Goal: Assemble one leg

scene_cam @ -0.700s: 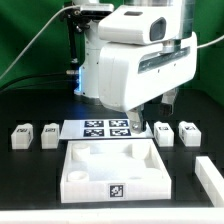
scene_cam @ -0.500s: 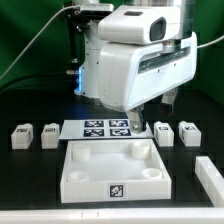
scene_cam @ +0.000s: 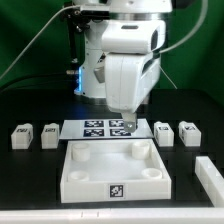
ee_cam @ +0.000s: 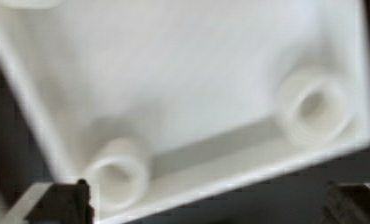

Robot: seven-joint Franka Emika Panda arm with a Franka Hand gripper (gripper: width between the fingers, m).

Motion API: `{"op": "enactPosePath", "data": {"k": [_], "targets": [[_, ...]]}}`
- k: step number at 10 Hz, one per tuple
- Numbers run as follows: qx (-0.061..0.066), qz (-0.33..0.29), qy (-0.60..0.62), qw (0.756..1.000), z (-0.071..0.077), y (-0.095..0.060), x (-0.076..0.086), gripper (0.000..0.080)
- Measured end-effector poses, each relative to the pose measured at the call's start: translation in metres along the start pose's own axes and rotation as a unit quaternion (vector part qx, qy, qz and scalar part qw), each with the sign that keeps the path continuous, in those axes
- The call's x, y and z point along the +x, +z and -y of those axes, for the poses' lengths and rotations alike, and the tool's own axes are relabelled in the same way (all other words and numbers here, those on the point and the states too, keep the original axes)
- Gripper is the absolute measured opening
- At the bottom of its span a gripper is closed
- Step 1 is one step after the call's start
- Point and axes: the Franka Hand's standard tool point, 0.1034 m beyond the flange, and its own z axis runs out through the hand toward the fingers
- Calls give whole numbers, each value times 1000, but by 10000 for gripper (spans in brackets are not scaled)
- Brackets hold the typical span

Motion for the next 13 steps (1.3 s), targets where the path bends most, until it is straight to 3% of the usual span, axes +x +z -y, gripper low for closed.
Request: {"op": "enactPosePath", "data": {"k": [3,4,7,9,11,12,13], "targets": [[-3,-10,-143,990,50,44,-38,650],[-2,-13,-140,990,57,57,-39,650],[1,-19,-128,992,58,79,-46,650],[1,-19,-125,992,55,80,-47,650],[1,-19,-124,992,56,80,-47,390],[1,-19,-124,992,56,80,-47,390],[1,-19,-124,992,56,80,-47,195]]}}
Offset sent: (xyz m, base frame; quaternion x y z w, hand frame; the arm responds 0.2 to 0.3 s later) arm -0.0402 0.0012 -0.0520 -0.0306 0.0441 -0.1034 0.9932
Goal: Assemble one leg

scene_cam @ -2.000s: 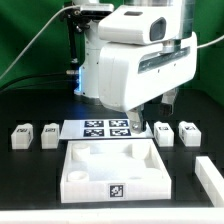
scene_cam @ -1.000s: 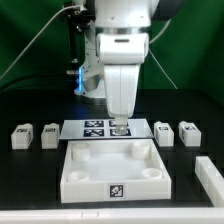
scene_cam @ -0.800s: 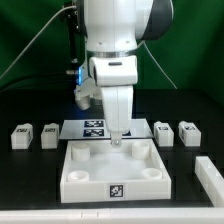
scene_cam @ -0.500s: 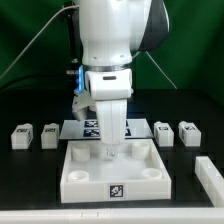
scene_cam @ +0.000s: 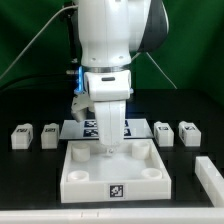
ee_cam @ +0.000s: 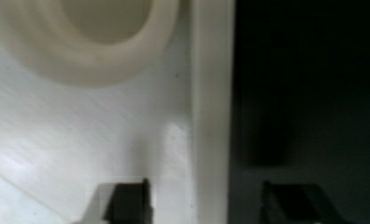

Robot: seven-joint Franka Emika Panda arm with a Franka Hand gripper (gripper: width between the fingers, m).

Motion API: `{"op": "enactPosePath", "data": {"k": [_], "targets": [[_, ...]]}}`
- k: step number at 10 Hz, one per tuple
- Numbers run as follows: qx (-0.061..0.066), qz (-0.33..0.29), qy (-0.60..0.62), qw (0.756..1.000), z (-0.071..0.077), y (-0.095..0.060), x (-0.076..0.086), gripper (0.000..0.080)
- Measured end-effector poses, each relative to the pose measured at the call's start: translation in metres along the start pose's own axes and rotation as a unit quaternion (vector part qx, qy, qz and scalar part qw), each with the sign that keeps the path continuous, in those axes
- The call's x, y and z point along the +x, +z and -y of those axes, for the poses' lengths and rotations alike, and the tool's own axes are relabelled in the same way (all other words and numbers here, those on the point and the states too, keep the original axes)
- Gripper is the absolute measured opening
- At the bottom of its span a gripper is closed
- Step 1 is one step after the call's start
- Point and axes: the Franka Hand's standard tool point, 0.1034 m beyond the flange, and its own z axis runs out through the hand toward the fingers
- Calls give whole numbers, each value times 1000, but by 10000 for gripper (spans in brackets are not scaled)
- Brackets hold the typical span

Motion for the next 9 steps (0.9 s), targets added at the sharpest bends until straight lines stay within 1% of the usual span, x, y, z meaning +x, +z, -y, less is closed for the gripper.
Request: {"op": "enactPosePath", "data": {"k": [1,2,3,9], "targets": [[0,0,0,1000,0,0,0,195],[0,0,0,1000,0,0,0,71],[0,0,0,1000,0,0,0,57],[0,0,1,1000,0,0,0,57]]}}
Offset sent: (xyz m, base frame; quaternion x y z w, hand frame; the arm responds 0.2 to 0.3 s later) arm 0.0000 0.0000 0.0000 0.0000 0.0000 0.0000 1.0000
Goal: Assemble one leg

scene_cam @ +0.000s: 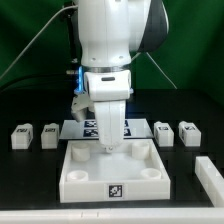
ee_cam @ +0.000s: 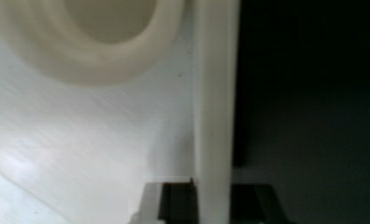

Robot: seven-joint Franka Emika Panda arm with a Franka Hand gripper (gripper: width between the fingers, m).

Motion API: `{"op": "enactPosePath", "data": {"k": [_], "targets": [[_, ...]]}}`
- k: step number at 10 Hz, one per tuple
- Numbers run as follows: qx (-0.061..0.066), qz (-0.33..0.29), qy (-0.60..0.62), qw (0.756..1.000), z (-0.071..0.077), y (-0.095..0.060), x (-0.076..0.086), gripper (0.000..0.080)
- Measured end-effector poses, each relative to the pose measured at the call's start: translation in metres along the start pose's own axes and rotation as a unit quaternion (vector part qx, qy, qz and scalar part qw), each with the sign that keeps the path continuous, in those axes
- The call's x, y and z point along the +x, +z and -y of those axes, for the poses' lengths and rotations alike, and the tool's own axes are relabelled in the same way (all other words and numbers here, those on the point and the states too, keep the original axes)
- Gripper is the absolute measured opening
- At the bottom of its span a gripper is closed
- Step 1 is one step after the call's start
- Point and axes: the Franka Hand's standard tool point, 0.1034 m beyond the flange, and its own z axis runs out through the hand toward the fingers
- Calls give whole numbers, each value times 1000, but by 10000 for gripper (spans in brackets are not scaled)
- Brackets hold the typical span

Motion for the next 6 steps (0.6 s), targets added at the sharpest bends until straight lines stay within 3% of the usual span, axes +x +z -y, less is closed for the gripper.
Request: {"op": "enactPosePath", "data": {"k": [2,6], "targets": [[-4,-2,7,1000,-7,0,6,57],[-27,-19,12,999,-56,1,40,57]]}}
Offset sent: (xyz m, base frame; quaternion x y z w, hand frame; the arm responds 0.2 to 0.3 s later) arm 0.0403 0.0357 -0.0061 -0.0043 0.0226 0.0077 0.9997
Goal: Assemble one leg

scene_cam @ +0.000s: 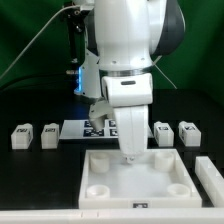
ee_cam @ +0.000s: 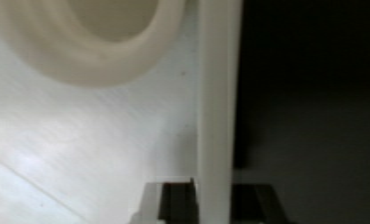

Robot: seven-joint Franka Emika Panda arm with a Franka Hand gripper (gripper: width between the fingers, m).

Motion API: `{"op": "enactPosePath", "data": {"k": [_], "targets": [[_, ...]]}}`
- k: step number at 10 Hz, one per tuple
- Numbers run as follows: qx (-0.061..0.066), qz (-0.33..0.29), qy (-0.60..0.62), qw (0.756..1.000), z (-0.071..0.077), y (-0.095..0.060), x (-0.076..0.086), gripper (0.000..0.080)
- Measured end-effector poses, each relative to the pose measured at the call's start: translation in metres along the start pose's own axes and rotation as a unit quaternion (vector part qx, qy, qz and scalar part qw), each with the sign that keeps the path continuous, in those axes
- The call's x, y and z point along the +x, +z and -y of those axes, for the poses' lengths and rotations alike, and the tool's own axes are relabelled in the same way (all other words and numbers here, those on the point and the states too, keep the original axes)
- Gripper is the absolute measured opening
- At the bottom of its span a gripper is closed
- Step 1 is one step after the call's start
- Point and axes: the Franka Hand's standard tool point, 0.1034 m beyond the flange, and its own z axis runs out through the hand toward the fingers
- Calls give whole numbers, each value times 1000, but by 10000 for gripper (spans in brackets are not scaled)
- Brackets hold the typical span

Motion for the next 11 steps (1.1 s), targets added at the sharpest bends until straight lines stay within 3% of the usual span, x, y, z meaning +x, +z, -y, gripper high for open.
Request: {"op": "enactPosePath", "data": {"k": [3,5,6,9,11], "targets": [[8,-5,7,1000,-10,2,24,57],[12,-3,0,1000,-10,3,23,57],[6,-7,-7,1000,-9,2,22,57],[7,-7,2,1000,-9,2,21,57],[7,-7,2,1000,-9,2,21,374]]}}
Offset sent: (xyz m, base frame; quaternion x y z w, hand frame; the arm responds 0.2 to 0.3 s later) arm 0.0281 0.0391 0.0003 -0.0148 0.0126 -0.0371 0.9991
